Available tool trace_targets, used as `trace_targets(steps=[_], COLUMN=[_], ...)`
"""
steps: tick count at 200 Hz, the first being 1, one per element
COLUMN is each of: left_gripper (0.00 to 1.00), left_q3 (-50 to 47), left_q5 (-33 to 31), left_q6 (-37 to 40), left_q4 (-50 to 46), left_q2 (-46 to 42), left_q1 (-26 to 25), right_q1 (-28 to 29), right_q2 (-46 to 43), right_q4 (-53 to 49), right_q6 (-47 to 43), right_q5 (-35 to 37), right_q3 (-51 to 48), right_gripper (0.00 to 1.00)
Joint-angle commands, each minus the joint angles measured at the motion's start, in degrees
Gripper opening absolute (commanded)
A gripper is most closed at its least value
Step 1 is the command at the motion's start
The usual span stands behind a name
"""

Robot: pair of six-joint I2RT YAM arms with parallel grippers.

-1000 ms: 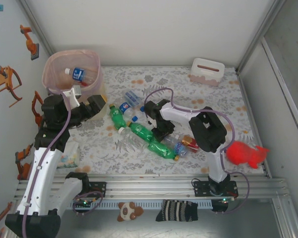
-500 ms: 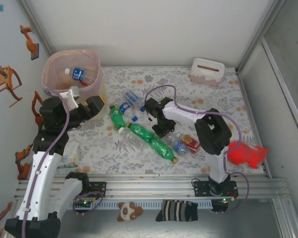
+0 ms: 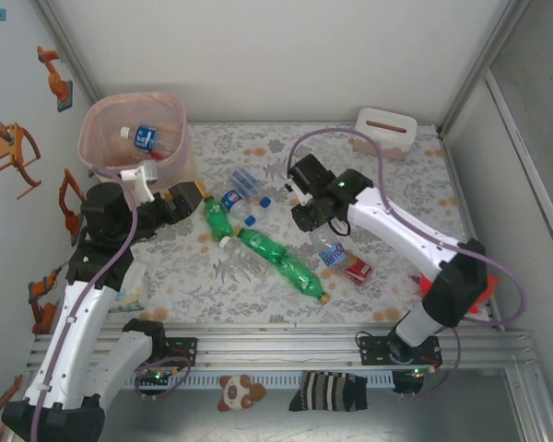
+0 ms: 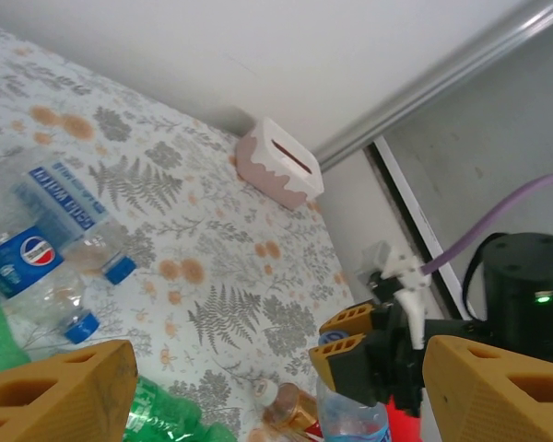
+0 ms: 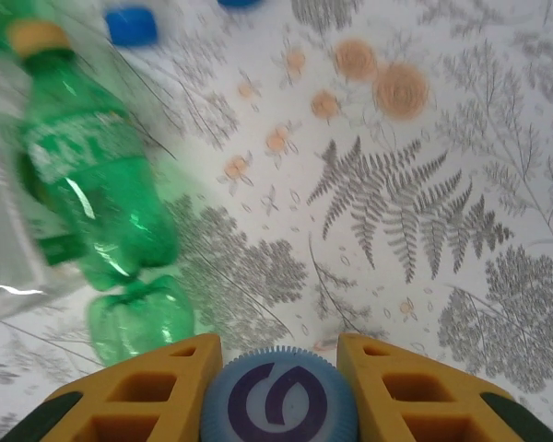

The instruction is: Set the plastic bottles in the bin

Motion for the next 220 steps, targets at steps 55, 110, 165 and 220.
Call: trace_targets(steps=[55, 110, 165, 220], left_gripper=[0.81, 0.81, 0.83, 0.86], left_q3=[1.74, 4.18, 7.43, 14.08], left_q5=[2.92, 7.36, 9.77, 11.22], left_q6=[9.98, 18.87, 26.24, 33.63], left_q4=[11.31, 17.27, 19.6, 14.98], left_q2=[4.08, 7.64, 11.76, 20.19], left_q1=[-12.8, -23.39, -30.95, -39.57], right_q1=[-0.24, -0.22, -0.25, -0.22], right_q2=[-18.8, -27.01, -31.77, -34.66], right_q4=[16.82, 27.04, 34.56, 37.84], right_q6=[2.3, 3.68, 5.94, 6.73], right_q5=[-15.85, -26.28, -34.2, -35.78], right_q3=[-4.93, -8.1, -8.64, -8.51], right_gripper=[0.27, 0.27, 0.27, 0.27])
